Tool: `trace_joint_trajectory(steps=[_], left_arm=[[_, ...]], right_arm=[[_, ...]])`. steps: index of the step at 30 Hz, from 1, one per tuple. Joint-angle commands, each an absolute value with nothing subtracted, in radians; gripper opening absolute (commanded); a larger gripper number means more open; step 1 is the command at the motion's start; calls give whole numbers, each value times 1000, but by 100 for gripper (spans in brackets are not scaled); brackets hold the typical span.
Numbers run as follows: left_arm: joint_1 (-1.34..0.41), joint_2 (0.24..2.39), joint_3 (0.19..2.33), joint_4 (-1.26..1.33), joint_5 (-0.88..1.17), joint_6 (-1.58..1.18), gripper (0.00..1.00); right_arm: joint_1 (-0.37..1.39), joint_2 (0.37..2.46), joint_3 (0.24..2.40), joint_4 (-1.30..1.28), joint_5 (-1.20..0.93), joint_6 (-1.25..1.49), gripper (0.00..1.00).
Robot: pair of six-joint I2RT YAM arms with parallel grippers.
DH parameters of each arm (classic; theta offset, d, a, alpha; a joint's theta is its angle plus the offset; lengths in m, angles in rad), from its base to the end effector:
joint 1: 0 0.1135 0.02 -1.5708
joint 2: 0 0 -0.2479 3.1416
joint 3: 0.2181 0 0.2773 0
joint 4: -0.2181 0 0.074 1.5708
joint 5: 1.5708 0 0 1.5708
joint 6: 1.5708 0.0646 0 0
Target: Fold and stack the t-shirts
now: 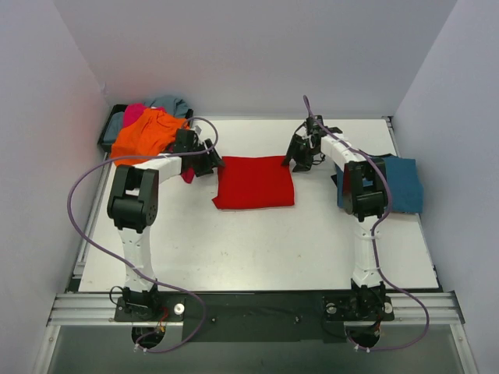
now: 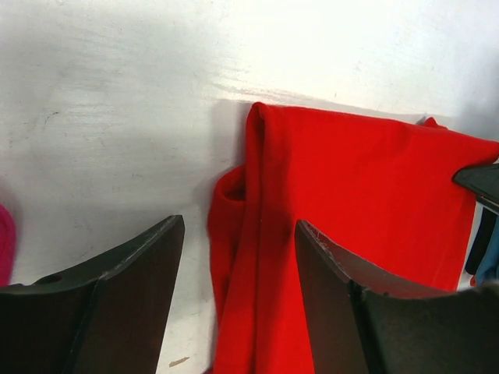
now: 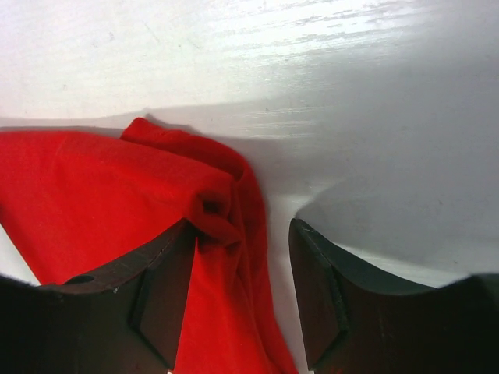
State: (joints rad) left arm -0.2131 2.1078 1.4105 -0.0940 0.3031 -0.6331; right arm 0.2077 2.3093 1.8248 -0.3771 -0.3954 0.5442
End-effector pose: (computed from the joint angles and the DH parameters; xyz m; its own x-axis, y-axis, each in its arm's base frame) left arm 0.4731 -0.1221 0.1022 -0.8012 -0.4044 -0.4411 -0.0832 0.8053 -0.5870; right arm 0.5246 0.1360 0.1224 -0.8609 0.3069 -0.4058 0.0117 0.8093 0.5872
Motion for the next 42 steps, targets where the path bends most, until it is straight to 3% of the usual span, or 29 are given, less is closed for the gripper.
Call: trace_joint_trajectory(steps=[1, 9, 12, 14, 16, 17, 18, 19, 24, 33, 42], left_arm=[[-219, 2152, 1476, -136, 296, -627, 66], [-235, 2244, 1529, -98, 330, -687, 50], [-244, 2263, 1523, -49, 342, -712, 40], [-245, 2264, 1506, 33, 360, -732, 28], [-244, 2260, 1494, 92, 373, -741, 2], [-244, 2258, 1493, 116, 373, -739, 0], [-245, 2246, 1486, 129, 373, -733, 0], [-244, 2238, 1480, 152, 367, -720, 0], [-245, 2117, 1393, 254, 359, -683, 0], [-290, 1884, 1224, 325, 315, -597, 0], [-356, 1703, 1124, 371, 255, -571, 0]], right_arm=[[236, 2353, 1874, -451, -370, 531, 47], [255, 2402, 1920, -469, -391, 532, 38], [256, 2434, 1966, -479, -419, 538, 28], [256, 2447, 1985, -476, -434, 543, 25], [258, 2450, 2003, -477, -442, 540, 17], [258, 2448, 2008, -476, -439, 537, 12], [258, 2439, 2013, -477, -437, 534, 2], [259, 2430, 2010, -474, -430, 525, 0], [281, 2297, 1947, -457, -355, 444, 0], [360, 1939, 1629, -319, -216, 370, 0], [333, 1747, 1487, -314, -137, 387, 0]])
